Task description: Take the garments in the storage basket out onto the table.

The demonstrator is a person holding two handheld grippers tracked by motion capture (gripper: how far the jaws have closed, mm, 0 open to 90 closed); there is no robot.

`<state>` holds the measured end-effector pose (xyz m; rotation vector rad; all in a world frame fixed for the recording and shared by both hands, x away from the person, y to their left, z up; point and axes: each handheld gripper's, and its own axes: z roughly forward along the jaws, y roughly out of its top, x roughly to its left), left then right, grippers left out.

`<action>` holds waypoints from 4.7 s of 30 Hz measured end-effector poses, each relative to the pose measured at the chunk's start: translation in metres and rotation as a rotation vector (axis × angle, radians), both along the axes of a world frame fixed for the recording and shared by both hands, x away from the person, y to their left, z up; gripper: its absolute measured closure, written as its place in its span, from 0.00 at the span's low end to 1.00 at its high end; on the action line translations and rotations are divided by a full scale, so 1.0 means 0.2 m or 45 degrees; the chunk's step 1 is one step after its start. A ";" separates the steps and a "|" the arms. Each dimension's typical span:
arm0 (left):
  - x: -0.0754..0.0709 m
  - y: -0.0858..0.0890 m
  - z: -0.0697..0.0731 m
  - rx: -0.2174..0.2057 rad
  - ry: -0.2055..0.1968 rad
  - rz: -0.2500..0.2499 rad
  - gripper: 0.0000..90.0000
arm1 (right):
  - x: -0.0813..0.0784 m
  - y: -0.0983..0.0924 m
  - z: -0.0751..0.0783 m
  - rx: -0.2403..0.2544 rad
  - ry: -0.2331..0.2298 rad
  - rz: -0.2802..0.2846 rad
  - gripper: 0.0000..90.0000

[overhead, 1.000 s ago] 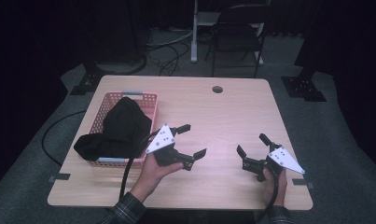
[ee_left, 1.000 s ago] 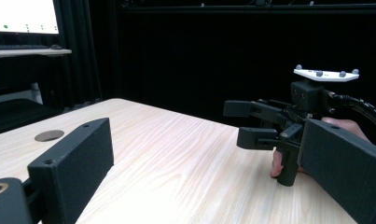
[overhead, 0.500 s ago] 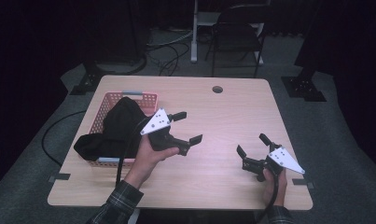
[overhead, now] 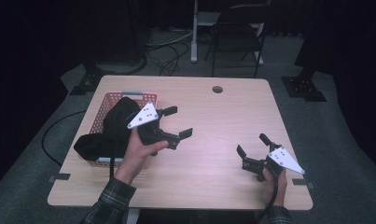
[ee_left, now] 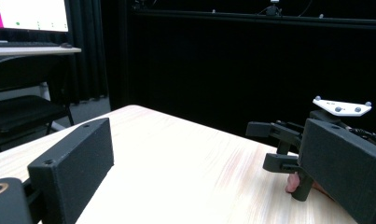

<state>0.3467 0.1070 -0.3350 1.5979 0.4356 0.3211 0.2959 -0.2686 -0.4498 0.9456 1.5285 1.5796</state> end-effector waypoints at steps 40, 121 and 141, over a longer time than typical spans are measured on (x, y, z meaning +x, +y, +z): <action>0.08 0.26 0.08 0.069 0.013 -0.009 0.03 | 0.00 0.00 0.00 0.001 0.002 -0.033 0.02; 0.13 0.95 -0.01 0.161 0.096 0.320 0.03 | 0.00 0.00 0.00 0.002 0.002 -0.042 0.02; 0.17 0.94 -0.10 0.306 0.160 0.370 0.03 | 0.00 0.00 0.00 0.002 0.001 -0.043 0.02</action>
